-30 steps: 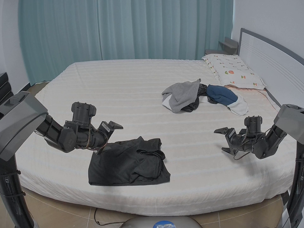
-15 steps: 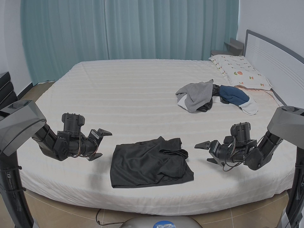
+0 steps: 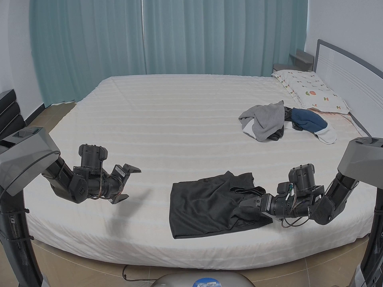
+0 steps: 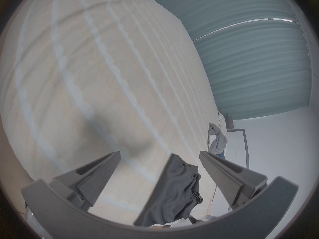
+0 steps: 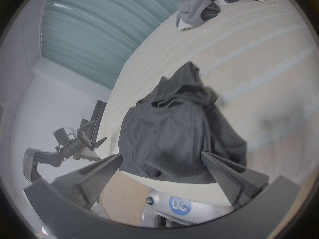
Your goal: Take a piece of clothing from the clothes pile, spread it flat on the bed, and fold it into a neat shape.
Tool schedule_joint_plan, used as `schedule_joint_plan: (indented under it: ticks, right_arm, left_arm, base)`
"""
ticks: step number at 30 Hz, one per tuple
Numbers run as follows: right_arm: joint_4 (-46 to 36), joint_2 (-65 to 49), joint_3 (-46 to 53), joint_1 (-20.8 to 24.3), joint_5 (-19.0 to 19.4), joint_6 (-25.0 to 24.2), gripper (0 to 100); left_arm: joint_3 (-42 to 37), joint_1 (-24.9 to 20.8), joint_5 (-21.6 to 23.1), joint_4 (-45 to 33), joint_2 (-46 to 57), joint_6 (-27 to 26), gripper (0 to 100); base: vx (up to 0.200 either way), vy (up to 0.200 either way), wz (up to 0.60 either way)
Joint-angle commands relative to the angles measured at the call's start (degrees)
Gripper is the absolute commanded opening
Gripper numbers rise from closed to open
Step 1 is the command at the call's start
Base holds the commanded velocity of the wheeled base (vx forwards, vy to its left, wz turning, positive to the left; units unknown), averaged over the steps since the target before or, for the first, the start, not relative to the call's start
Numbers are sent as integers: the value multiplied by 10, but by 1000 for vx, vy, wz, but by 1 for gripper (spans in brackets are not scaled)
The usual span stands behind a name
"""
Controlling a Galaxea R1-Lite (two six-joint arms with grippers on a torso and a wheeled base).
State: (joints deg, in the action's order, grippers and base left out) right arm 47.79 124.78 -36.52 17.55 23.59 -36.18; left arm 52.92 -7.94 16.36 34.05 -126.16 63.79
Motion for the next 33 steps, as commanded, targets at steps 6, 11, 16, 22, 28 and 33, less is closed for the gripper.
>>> schedule_joint_plan:
  ticks: [6,11,16,22,28,33]
  right_arm:
    - [-2,-22,22,-23,-1,16,100]
    - [-9,-23,31,-42,0,52,100]
    - [-9,-10,34,-38,1,57,100]
    - [-4,7,34,-37,3,58,100]
    - [-9,1,44,-44,0,71,0]
    - [-12,2,64,-71,-1,132,0]
  left_arm:
    - [-1,-1,1,0,-1,0,100]
    - [-1,-1,0,0,-1,-1,100]
    - [-2,-1,1,0,-2,-8,100]
    - [-3,-1,0,0,-2,-13,100]
    - [-3,-1,0,0,-2,-12,100]
    - [-2,-1,1,0,-2,-12,100]
  base:
    - [0,0,0]
    - [0,0,0]
    - [0,0,0]
    - [0,0,0]
    - [0,0,0]
    - [0,0,0]
